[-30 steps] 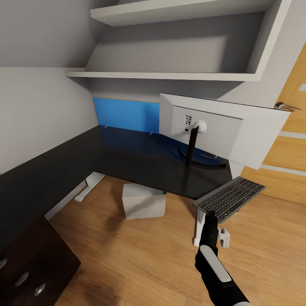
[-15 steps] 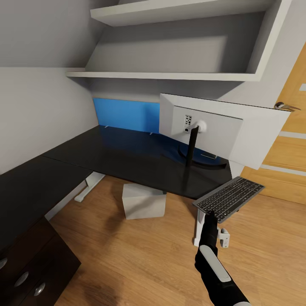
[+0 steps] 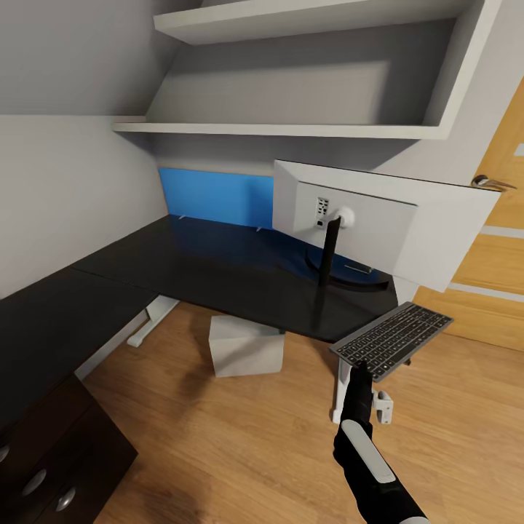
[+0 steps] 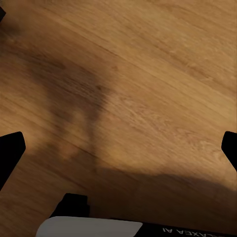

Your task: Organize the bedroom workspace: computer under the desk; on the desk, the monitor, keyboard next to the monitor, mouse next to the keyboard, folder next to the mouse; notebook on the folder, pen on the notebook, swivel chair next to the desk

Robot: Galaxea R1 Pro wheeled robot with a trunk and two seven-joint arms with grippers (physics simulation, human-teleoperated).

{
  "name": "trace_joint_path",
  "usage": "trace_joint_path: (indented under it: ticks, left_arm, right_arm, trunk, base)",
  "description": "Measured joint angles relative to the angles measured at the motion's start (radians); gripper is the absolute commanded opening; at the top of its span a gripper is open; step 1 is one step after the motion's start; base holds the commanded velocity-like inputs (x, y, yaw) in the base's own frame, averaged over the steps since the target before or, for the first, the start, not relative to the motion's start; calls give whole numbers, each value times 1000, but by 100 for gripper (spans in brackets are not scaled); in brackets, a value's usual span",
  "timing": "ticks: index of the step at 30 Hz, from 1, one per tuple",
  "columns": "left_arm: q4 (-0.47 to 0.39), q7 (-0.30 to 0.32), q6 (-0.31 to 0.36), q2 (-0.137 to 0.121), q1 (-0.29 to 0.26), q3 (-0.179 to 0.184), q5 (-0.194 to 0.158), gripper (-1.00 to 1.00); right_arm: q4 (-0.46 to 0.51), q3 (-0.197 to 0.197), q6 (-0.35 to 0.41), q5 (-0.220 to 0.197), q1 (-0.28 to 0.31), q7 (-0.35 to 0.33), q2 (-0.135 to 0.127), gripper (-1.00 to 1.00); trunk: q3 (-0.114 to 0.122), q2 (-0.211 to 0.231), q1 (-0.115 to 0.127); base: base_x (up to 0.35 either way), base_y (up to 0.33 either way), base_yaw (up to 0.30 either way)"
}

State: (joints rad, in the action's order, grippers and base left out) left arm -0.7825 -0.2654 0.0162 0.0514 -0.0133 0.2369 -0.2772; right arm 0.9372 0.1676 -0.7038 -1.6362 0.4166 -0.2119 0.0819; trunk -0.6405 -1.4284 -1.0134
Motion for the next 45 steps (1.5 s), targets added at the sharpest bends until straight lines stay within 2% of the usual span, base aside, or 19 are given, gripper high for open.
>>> trace_joint_path:
  ticks: [33,34,35,45]
  left_arm:
    - [0,0,0,0,0,1,-1,100]
    - [0,0,0,0,0,1,-1,100]
    - [0,0,0,0,0,1,-2,100]
    - [0,0,0,0,0,1,-3,100]
  right_arm:
    - [0,1,-2,4,0,3,1,-100]
    - [0,2,-2,4,0,3,1,100]
    - [-1,2,1,-18,0,2,1,100]
    - [-1,2,0,-19,0,1,1,100]
  trunk:
    - [0,0,0]
    - [0,0,0]
    - [0,0,0]
    - [0,0,0]
  base:
    - [2,0,0]
    - [0,0,0]
    - [0,0,0]
    - [0,0,0]
